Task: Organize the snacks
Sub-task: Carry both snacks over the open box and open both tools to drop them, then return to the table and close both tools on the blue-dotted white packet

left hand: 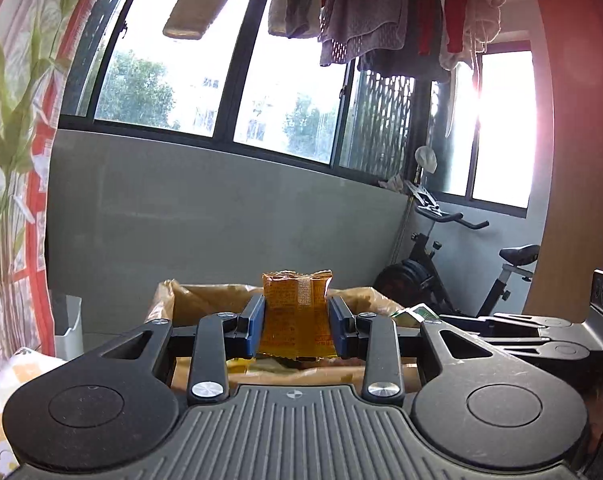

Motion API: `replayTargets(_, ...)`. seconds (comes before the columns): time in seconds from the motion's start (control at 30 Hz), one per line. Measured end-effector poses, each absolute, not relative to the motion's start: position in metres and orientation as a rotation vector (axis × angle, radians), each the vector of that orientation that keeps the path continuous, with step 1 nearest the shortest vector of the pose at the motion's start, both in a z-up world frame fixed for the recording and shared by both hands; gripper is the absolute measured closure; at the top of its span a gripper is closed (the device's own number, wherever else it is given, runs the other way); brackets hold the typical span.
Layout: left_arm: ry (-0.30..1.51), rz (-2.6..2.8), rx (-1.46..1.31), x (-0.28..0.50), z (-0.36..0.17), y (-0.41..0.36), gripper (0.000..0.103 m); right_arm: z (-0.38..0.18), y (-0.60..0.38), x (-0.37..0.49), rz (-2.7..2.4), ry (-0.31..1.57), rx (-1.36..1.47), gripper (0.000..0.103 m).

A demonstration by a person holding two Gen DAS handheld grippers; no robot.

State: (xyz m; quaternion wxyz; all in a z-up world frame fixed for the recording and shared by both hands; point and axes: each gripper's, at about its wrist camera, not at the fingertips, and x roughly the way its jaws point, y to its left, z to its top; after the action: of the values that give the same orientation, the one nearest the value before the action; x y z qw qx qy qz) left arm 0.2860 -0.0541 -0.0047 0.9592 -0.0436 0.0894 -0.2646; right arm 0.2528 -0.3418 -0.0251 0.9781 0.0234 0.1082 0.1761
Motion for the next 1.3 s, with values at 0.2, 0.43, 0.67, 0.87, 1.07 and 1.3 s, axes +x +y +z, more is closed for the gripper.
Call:
replayTargets(0.2,0.228,-0.493,0.015,0.322,-0.006,-0.106,0.066,-0.031,-0.323,0.292,0.324,0.286,0.036,0.062)
replayTargets(0.43,0.349,-0.475,-0.076,0.345,-0.023,-0.101,0.033,-0.04,-0.332,0.291,0.309,0.324,0.019,0.06)
replayTargets(0.67,0.331,-0.52,-0.068,0.319,-0.021,-0.076,0.033,-0.037,-0.339,0.257,0.351,0.267,0.054,0.057)
replayTargets(0.87,0.305,-0.545,-0.049,0.3,-0.024,-0.076,0.033,-0.044,-0.332,0.227,0.349,0.219,0.023,0.049)
replayTargets(1.07,0.324,-0.576,-0.045,0.28,-0.046,-0.078,0.033,-0.062,-0.333,0.209,0.343,0.227,0.043,0.044)
replayTargets(1.3,0.38,-0.559,-0.042,0.27,-0.074,-0.071,0.034,-0.087,-0.339,0.203,0.344,0.281,0.082,0.044)
